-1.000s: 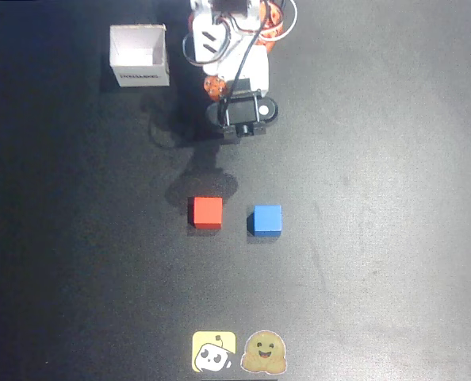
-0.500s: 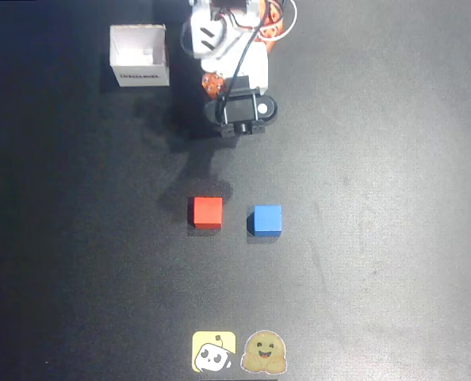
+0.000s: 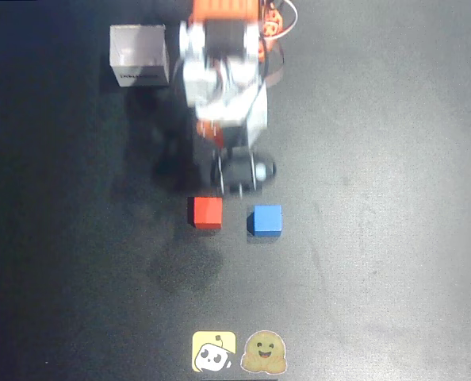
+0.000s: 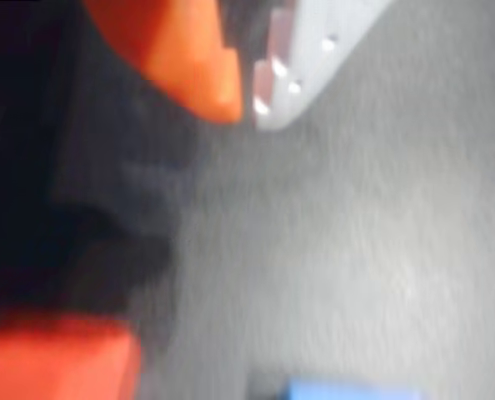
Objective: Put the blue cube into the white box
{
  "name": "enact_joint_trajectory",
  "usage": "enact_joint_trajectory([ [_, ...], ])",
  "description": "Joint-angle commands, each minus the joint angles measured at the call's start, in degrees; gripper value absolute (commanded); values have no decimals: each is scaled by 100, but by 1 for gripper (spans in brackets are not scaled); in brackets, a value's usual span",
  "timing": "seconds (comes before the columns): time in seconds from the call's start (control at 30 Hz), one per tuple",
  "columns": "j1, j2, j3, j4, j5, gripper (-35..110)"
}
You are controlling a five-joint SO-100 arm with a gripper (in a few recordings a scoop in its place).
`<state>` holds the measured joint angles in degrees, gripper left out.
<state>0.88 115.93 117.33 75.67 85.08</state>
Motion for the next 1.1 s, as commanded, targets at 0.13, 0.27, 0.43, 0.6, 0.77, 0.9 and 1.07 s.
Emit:
enact_joint_trajectory([
  [0.13,-264,-1424,-1239,-264,343,2],
  [0.27,-431,-1934,-1608,-360,501,8],
  [0.43,-712,-2268,-1872,-457,870,15],
  [0.6,-1081,-2593,-2127,-677,1354,18],
  [0.77,-1283,-2900,-2285,-923,1635,21],
  [0.9,-1318,-3094,-2355,-1055,1705,23],
  [1.07,-1318,-3243,-2355,-1187,1714,23],
])
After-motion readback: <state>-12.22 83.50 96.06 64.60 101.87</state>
